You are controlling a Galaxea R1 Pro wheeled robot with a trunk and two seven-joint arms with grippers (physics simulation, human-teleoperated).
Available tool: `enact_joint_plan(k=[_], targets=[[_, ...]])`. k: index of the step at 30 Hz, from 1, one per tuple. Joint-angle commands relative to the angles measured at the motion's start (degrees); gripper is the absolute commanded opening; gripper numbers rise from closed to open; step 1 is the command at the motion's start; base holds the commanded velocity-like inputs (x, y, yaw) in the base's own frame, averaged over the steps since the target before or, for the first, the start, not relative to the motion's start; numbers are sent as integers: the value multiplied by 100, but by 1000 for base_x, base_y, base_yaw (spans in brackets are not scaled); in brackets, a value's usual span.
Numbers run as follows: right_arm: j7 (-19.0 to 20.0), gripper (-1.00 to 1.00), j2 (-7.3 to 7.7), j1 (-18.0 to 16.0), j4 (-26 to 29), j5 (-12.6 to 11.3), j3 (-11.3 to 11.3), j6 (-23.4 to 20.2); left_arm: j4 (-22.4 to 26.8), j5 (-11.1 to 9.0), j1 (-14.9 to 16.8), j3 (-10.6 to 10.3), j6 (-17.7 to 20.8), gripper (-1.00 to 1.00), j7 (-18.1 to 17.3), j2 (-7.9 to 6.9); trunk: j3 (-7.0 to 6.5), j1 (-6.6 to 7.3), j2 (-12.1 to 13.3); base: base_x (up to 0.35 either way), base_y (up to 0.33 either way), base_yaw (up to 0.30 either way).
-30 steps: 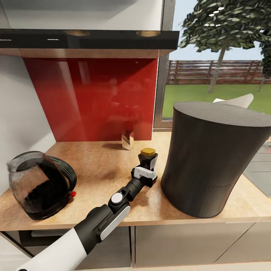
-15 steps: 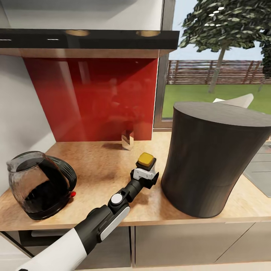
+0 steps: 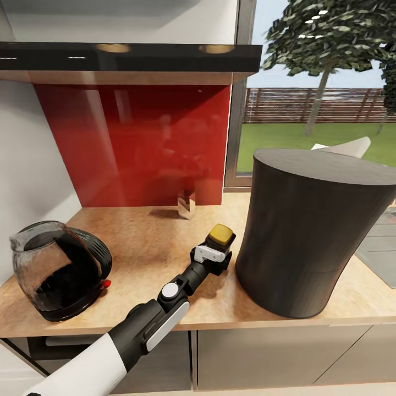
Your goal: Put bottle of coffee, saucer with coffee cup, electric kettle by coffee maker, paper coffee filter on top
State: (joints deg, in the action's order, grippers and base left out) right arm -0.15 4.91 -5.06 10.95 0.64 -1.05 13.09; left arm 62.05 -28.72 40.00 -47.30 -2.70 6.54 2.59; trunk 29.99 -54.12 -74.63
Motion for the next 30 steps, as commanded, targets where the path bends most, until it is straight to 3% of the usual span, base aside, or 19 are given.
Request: enact_joint_plan(k=[1, 30], targets=[[-2, 100, 2, -3, -5, 6, -10, 18, 0, -55, 8, -25, -29, 100, 41, -4, 5, 0, -3, 0, 0, 0], [0, 100, 2, -3, -5, 9, -10, 19, 6, -55, 8, -21, -46, 100, 41, -4, 5, 0, -3, 0, 0, 0]])
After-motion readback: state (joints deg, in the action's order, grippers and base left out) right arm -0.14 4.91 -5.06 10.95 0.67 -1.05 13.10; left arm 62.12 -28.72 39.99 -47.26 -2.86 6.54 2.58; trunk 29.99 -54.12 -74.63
